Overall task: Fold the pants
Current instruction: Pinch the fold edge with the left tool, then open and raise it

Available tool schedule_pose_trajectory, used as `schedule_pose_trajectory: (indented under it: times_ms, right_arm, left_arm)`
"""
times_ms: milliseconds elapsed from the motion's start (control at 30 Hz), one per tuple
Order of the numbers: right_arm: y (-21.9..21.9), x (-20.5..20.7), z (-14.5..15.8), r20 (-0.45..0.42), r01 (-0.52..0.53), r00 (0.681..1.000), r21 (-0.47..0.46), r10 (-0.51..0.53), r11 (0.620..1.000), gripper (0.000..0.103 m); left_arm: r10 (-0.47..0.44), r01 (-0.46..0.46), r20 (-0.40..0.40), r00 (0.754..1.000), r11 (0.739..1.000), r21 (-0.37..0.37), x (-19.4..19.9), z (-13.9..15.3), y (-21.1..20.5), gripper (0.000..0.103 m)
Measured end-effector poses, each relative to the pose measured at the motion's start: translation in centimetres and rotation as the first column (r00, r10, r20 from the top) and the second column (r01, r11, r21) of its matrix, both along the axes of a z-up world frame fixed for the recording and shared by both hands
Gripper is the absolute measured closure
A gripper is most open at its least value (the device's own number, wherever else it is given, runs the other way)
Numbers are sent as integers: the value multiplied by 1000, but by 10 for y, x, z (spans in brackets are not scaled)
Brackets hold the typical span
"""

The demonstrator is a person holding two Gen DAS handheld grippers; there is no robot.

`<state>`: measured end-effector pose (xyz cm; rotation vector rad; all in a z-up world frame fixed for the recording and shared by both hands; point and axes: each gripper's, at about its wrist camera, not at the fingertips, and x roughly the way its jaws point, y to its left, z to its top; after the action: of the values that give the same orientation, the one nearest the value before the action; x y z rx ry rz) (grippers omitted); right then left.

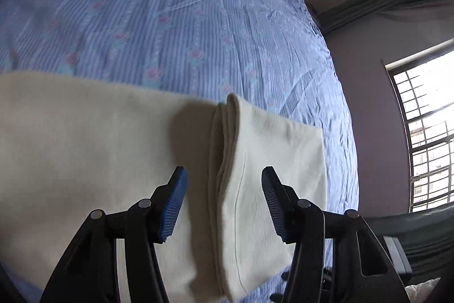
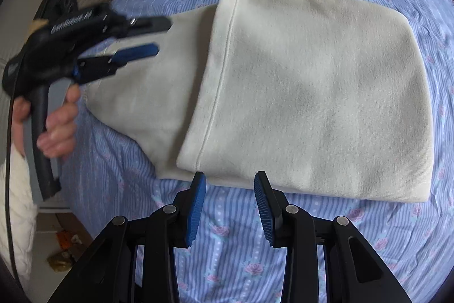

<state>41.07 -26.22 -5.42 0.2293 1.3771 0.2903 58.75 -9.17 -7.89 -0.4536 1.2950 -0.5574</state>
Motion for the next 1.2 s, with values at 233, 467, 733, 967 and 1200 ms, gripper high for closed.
schedule_pose_trajectory:
  times_ms: [233,467,733,967,1200]
  right_arm:
    - [-4,25,-16,-34,114,993,51,-112,992,66]
    - [-7,35,-27,-54,116,992,51,-113,992,66]
    - [2,38,-35,-74,127,990,69,-122,989,66]
    - [0,45,-28,-47,92,995,93,-88,991,66]
    - [19,45,-57,-125,55,991,114,-40,992,66]
  left_arm:
    - [2,-5,-50,999,998,-66,45,-42,-34,50]
    - [23,-34,-71,997,987,-156,56,-55,-40,57]
    - [-4,-1,-43,999,995,-103,75,-57,-67,70]
    - [-18,26,56,998,989,-147,66,-17,-41,83]
    - [-55,51,30,998,992,112,83,-38,-51,72]
